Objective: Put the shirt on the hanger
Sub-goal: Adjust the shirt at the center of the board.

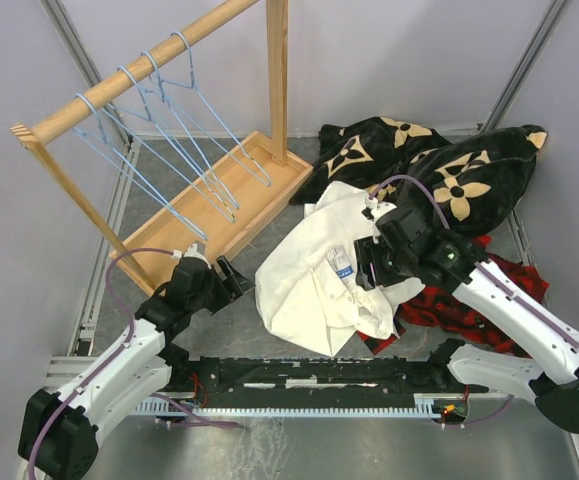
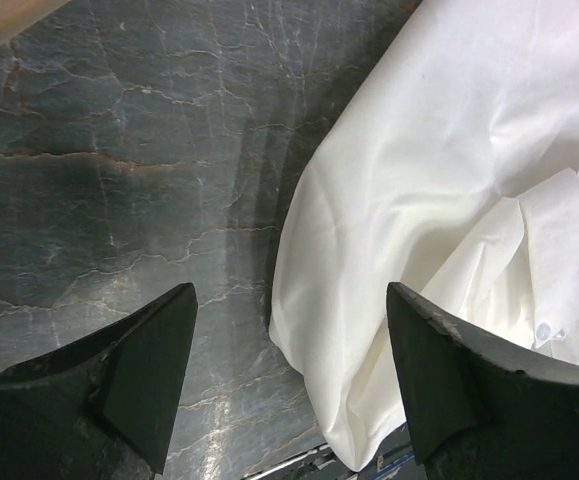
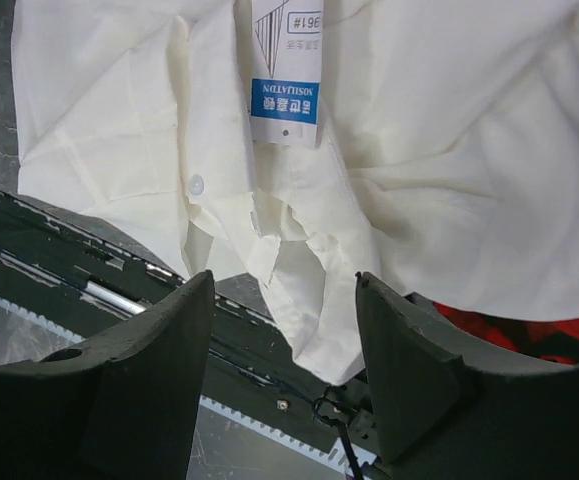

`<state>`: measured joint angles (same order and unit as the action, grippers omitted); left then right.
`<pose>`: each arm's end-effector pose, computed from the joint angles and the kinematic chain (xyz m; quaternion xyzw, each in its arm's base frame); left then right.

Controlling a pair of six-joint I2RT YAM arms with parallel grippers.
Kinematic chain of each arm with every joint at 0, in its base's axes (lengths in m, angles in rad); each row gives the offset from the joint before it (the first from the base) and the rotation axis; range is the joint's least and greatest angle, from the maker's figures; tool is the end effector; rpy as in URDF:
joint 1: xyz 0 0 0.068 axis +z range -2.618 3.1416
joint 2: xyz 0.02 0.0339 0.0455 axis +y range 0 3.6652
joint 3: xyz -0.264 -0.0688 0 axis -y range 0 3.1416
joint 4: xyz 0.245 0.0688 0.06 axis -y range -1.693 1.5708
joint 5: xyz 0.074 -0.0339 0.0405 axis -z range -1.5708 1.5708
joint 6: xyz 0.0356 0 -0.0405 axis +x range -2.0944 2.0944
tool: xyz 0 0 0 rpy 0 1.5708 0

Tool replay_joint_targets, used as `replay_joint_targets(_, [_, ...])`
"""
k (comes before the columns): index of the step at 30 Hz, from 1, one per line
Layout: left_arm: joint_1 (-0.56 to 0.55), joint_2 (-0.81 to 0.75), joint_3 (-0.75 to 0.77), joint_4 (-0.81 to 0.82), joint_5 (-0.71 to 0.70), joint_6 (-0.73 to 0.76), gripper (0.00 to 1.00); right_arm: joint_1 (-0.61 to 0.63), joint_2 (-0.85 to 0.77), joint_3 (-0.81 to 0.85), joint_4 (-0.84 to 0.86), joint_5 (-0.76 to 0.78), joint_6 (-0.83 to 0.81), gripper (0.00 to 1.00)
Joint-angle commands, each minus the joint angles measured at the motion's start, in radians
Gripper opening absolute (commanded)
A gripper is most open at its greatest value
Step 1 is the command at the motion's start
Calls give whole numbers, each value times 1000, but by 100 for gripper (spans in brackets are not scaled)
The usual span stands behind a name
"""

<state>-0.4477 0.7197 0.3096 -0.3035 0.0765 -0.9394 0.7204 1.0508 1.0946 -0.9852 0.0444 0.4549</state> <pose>0.1366 -0.0686 0.1732 -0.2058 0.8854 -0.2922 0.2971 0.1479 0.1278 0.3247 -0.1190 0.9432 0.1540 0.2692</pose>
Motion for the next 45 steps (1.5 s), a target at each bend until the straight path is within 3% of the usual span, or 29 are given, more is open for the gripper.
replay_joint_targets(1, [-4,-11,11,52,46,48,82,33,8,-65,144,-42,34,65])
replay_joint_targets(5, [-5,7,5,76,67,52,81,74,24,-129,166,22,61,66])
replay_joint_targets(9, [-4,36,3,98,83,56,79,88,28,-195,341,-103,63,67])
replay_joint_targets(12, [-5,52,12,100,95,62,78,88,62,-206,442,-111,71,67])
replay_joint_targets(21, [-4,-1,32,28,80,80,77,86,251,-125,486,5,77,67])
replay_joint_targets(32, [-5,-40,29,-11,72,77,77,74,408,-104,558,-132,76,61])
replay_joint_targets(36, [-4,-54,30,-21,72,76,77,63,427,-100,588,-166,94,52])
replay_joint_targets(39, [-4,-64,32,-30,74,73,77,59,416,-120,646,-204,104,35])
replay_joint_targets(43, [-3,-79,35,-40,73,69,77,57,333,-176,737,-194,111,0])
replay_joint_targets(45, [-2,-89,40,-45,72,68,77,57,248,-222,786,-166,111,0])
